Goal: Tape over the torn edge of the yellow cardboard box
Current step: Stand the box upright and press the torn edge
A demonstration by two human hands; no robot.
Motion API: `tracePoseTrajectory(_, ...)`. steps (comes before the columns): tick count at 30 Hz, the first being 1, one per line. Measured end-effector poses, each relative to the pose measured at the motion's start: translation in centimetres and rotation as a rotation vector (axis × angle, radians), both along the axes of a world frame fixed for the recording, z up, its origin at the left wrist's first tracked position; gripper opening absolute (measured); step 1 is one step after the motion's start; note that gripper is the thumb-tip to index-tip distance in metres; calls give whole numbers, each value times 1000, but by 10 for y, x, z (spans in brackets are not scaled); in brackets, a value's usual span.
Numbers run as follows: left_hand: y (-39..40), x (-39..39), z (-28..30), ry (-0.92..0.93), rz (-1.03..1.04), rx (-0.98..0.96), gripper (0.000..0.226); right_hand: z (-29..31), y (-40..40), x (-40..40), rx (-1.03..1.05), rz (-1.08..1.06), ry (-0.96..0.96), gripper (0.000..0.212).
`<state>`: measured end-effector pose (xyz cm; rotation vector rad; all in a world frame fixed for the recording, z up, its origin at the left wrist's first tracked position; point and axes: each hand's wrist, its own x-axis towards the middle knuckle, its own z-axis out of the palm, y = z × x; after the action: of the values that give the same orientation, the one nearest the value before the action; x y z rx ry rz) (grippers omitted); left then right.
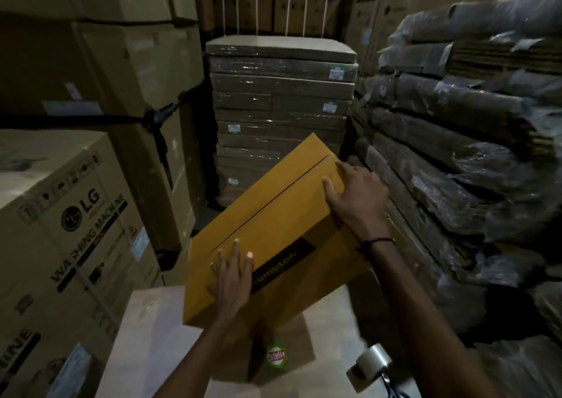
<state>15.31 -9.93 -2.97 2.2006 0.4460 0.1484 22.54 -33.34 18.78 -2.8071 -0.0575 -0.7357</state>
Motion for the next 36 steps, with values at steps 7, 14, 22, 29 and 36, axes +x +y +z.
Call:
tracePoseTrajectory(7, -38, 21, 112, -401, -215, -16, 66, 8, 42, -27, 293, 214, -153, 46)
tracePoseTrajectory(14, -37, 29, 184, -712, -312, 101, 54, 7, 61, -46, 582, 511, -152, 32)
tracePoseTrajectory(22, 4, 8, 175, -787, -180, 55, 66, -40, 31, -25, 577, 224, -132, 32)
tracePoseTrajectory(29, 36, -4, 165, -879, -94, -17, 54, -67, 26, -34, 872, 352, 169, 75)
tracePoseTrajectory(36, 50, -19, 149, -951, -40, -92, 54, -58, 38, -41, 777, 389, 58, 90)
